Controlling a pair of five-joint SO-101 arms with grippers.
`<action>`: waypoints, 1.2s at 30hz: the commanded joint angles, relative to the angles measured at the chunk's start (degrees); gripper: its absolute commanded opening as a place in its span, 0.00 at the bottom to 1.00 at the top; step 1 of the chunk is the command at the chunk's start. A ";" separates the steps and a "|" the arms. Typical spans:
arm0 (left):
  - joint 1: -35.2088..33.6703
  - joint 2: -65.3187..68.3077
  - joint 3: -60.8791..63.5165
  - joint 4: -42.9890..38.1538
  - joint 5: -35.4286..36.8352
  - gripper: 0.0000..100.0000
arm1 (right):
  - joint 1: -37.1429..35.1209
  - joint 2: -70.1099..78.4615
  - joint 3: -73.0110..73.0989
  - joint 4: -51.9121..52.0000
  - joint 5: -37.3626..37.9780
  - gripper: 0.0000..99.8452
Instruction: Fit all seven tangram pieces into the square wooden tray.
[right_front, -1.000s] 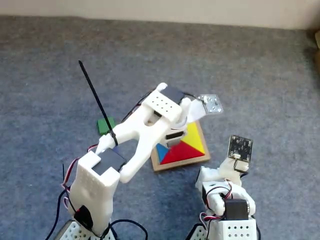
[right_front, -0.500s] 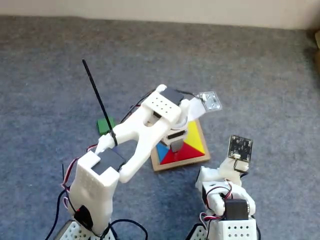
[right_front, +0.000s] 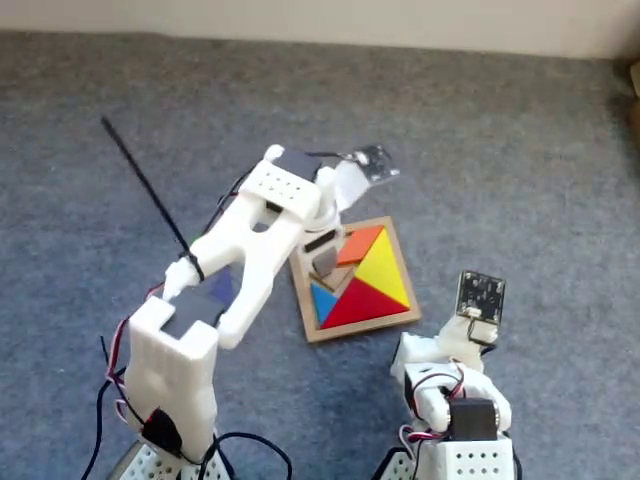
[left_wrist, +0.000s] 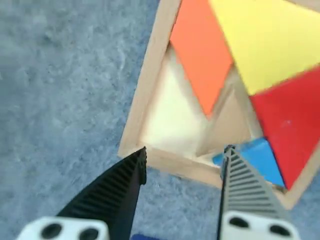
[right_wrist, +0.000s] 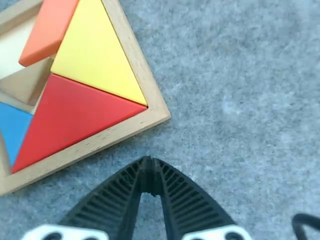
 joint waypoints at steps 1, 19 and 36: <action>-0.31 1.27 -1.63 -2.11 1.58 0.24 | 0.75 -1.01 7.34 0.31 0.26 0.01; 0.92 2.42 -1.10 -8.79 9.85 0.24 | 0.75 -1.01 7.34 0.31 0.26 0.01; 1.89 -3.82 -1.10 -8.97 19.34 0.24 | 0.75 -1.01 7.34 0.31 0.26 0.01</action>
